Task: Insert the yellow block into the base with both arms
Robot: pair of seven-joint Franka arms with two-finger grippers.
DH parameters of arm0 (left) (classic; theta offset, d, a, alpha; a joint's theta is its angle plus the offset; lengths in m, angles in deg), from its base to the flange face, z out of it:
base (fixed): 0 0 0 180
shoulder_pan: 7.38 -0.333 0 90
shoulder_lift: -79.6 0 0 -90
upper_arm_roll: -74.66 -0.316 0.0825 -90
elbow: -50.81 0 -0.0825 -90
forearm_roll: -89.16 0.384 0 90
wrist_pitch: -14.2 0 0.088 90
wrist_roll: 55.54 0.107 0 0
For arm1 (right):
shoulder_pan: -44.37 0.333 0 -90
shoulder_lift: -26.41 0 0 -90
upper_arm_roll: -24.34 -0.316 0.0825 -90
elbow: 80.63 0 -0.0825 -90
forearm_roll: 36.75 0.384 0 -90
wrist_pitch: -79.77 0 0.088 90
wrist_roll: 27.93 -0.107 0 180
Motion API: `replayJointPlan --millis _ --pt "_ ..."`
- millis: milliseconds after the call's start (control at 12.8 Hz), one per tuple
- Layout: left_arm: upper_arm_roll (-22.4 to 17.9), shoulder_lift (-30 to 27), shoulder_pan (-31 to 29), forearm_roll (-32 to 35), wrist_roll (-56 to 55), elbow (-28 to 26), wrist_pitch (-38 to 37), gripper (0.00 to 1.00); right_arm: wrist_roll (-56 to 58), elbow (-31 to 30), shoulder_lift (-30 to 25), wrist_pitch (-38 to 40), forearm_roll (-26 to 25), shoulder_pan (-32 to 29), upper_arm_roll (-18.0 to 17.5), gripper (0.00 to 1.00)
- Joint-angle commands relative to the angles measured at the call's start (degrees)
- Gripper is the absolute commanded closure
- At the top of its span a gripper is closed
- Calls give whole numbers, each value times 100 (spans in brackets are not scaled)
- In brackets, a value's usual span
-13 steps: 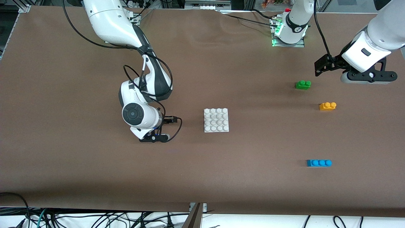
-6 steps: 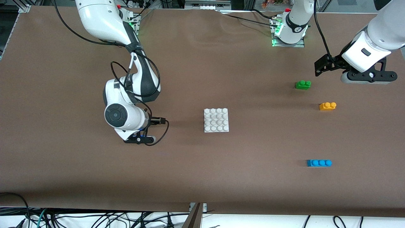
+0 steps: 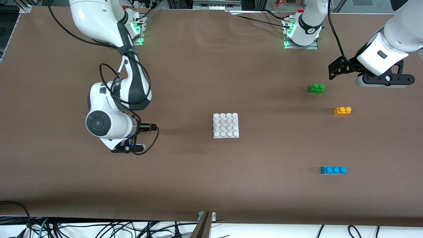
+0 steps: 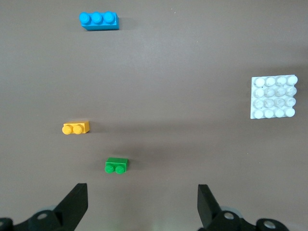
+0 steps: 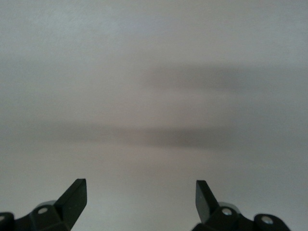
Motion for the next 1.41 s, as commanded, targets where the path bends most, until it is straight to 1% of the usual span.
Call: replayJointPlan --millis 0,78,235,313,391,469,704,782,860,938,1016,1095,1173,1251,1329 --pt "3 -39 21 143 -4 42 -95 0 81 -471 -624 7 -262 -349 -142 0" --pt "3 -30 21 143 -4 51 -77 0 46 -594 -877 -37 -586 -673 -474 0" --pt "3 -39 21 143 -4 33 -77 0 125 -849 -1387 -161 -1481 -1620 -1334 0" --pt "3 -30 21 143 -4 42 -68 0 195 -911 -1625 -143 -1677 -2078 -1669 0" --pt "3 -30 21 143 -4 42 -68 0 230 -937 -1853 -108 -1696 -2613 -2177 0" --pt "3 -21 21 143 -4 33 -68 0 239 -938 -2038 -99 -1783 -2958 -2513 0" --pt "3 -12 -23 143 4 16 -33 0 231 -1454 -2863 41 -1819 -3162 -2533 0" --pt "-6 -12 -49 143 4 7 -7 0 222 -1508 -3127 224 -1819 -3285 -2568 0" --pt "-15 5 -75 143 4 -2 28 0 144 -1465 -3382 609 -1854 -3373 -2560 0" --pt "-32 5 -128 134 4 -54 107 0 117 -1439 -3576 813 -2072 -3539 -2551 0" --pt "-32 5 -154 125 4 -90 151 0 116 -1439 -3744 1085 -2205 -3585 -2551 0" --pt "-41 23 -172 134 4 -99 178 0 90 -1439 -3850 1305 -2206 -3637 -2551 0" --pt "-67 49 -181 134 4 -133 230 0 55 -1500 -3973 1351 -2206 -3734 -2551 0" --pt "-94 101 -216 125 4 -143 257 0 116 -1578 -4000 1273 -2119 -3795 -2542 0" --pt "-120 137 -251 134 4 -151 309 0 108 -1640 -4009 993 -2110 -3796 -2534 0"
